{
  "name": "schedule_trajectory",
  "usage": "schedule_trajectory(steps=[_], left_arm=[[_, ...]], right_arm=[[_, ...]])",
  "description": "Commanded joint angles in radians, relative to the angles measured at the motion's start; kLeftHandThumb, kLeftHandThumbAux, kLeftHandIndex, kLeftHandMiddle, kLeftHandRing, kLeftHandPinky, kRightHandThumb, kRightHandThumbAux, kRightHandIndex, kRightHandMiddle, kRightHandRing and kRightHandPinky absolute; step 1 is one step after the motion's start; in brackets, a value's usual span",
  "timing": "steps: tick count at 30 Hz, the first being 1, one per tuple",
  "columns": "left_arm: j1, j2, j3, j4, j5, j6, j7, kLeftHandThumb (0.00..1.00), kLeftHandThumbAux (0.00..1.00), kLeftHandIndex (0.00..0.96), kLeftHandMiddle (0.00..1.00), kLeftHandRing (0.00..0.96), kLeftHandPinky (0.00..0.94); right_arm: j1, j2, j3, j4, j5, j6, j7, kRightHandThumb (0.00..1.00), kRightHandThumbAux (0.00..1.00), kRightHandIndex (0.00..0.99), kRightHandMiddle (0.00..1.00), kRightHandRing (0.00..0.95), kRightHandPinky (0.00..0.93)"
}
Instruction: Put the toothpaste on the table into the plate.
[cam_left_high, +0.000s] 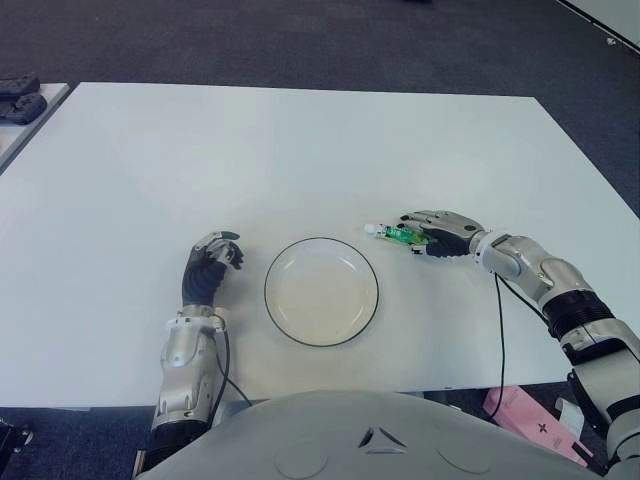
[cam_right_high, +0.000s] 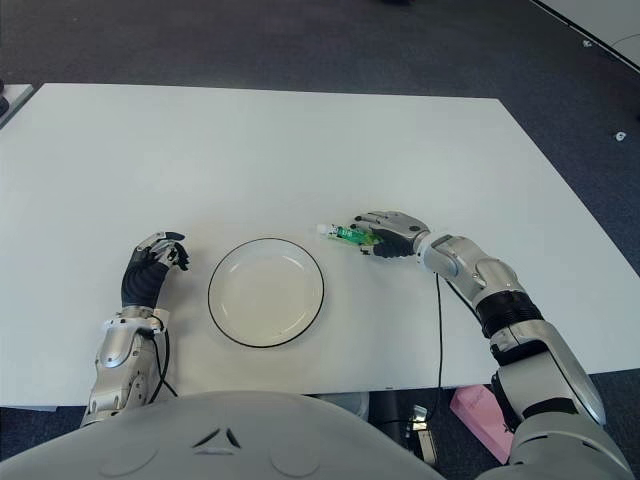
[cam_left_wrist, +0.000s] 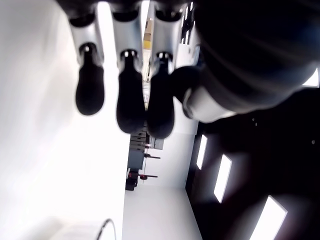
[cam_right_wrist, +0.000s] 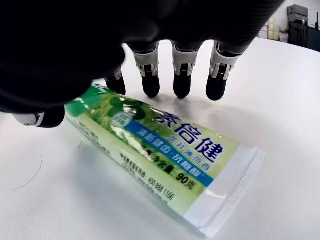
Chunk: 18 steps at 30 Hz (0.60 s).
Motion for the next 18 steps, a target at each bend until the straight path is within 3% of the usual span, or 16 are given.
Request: schedule_trajectory(steps=[1,11,18], left_arm=[[0.004,0.002,-0.003,-0.004,-0.008,0.015,-0.014,0.711,0.715,0.439,0.646,0.639,0.631],[0.010,0.004,-0.001,-0.005,-0.015,0.007,-0.024,0.710,0.715,0.439,0.646,0.640,0.631],[0.017,0.003,0.000,-0.010,-0.012,0.007,-0.021,0.710,0.715,0.439,0.645,0.636,0.626]], right_arm=[[0.027,-0.007,0.050,0.041,-0.029,-0.017,0.042,0.581,0.111,0.000,0.000,0.000,0.000],[0.041,-0.004,0.067,0.062,-0.024,0.002,0.048,0.587,0.098,0.000,0.000,0.000,0.000],[0.070,0.040,0.109,0.138,-0.056,0.027,-0.034,0.588,0.095,0.000,0.000,0.000,0.000]])
